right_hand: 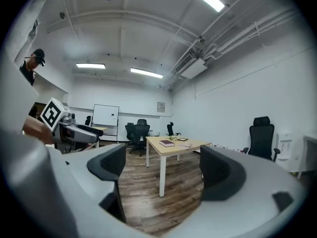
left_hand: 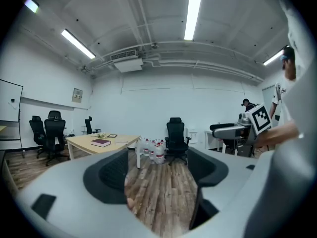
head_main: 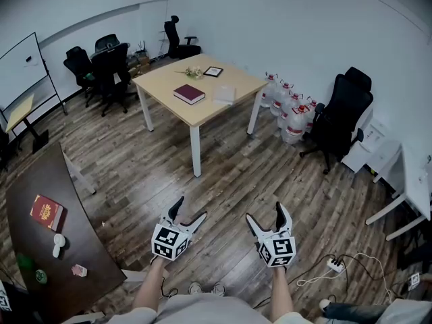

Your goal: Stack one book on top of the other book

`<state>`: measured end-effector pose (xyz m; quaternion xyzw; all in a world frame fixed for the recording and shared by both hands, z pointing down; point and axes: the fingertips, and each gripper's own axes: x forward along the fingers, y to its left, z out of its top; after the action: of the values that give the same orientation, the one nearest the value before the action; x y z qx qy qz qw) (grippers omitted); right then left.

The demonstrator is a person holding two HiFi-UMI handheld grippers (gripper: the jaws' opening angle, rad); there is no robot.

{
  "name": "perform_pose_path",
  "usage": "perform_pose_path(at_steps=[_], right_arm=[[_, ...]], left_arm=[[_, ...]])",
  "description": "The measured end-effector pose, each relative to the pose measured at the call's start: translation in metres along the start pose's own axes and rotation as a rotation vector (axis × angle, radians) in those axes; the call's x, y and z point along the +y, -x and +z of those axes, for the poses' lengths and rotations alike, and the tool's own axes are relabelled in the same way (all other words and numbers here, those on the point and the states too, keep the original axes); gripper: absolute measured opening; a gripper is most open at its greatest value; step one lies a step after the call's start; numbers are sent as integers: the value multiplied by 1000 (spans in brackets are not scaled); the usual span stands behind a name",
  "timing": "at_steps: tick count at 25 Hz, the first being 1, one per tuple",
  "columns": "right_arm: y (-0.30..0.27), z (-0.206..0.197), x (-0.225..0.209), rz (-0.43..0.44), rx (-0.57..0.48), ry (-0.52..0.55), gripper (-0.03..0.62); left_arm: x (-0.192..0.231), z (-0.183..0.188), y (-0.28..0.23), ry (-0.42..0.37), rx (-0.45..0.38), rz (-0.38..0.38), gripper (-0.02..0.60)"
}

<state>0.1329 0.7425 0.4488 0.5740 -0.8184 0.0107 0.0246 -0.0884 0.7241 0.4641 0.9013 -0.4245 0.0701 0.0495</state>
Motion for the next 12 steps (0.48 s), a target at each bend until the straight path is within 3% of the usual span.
perform_pose_path(at_steps=[12], right_arm=[[3, -10, -1, 0, 12, 4, 454]], left_arm=[[-4, -7, -7, 19, 0, 0, 368]])
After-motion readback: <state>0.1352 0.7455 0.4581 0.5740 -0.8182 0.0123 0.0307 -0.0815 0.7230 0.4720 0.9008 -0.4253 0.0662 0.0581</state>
